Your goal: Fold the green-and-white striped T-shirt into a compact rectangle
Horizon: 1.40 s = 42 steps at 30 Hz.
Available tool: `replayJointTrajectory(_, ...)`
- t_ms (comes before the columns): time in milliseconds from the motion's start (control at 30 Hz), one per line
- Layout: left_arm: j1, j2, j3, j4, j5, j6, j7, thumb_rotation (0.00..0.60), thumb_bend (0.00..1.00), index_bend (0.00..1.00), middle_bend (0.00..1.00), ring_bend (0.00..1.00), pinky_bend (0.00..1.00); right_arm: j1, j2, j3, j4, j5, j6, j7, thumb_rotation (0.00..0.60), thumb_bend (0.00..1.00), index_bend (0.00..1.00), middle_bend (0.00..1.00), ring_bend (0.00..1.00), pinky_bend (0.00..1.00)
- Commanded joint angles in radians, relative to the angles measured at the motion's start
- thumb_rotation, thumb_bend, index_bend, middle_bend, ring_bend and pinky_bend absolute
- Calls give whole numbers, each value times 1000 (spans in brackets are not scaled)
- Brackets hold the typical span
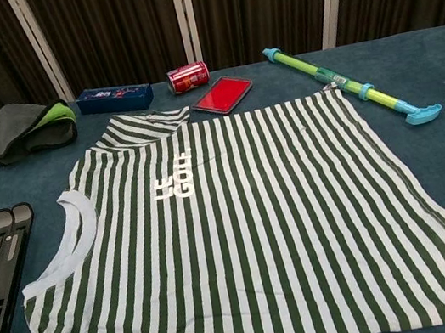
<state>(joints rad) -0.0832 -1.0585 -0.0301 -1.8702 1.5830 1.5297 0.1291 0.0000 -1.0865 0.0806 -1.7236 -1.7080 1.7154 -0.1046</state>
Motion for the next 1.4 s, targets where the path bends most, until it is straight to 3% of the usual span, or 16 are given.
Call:
replayJointTrajectory(33, -1, -2, 0, 1, -2, -3, 4, 600, 0, 0, 0, 0, 0, 1, 1, 0, 0, 1, -1, 3, 600, 0, 77, 0, 0, 0)
replayJointTrajectory(467, -1, -7, 1, 0, -1, -4, 17, 600, 0, 0, 0, 0, 0, 19, 11, -37, -9, -15, -73, 5, 600, 0, 126, 0, 0, 0)
replayJointTrajectory(533, -2, -8, 2, -1, -1, -7, 19, 600, 0, 0, 0, 0, 0, 32, 13, -52, -8, -23, -111, 7, 600, 0, 166, 0, 0, 0)
replayJointTrajectory(667, -2, -10, 1, -5, 2, -4, 29, 600, 0, 0, 0, 0, 0, 86, -1, -93, 26, -71, -223, 28, 600, 0, 338, 0, 0, 0)
replayJointTrajectory(900, -8, -20, -6, -5, -19, -17, 52, 600, 0, 0, 0, 0, 0, 178, -108, -166, 182, -204, -352, 110, 600, 30, 472, 11, 0, 0)
replayJointTrajectory(1100, -15, -28, -13, 1, -43, -30, 63, 600, 0, 0, 0, 0, 0, 226, -215, -189, 290, -257, -415, 82, 600, 76, 482, 18, 0, 0)
replayJointTrajectory(1400, -19, -28, -18, 6, -58, -38, 58, 600, 0, 0, 0, 0, 0, 258, -291, -200, 349, -258, -465, 43, 600, 108, 487, 22, 0, 0)
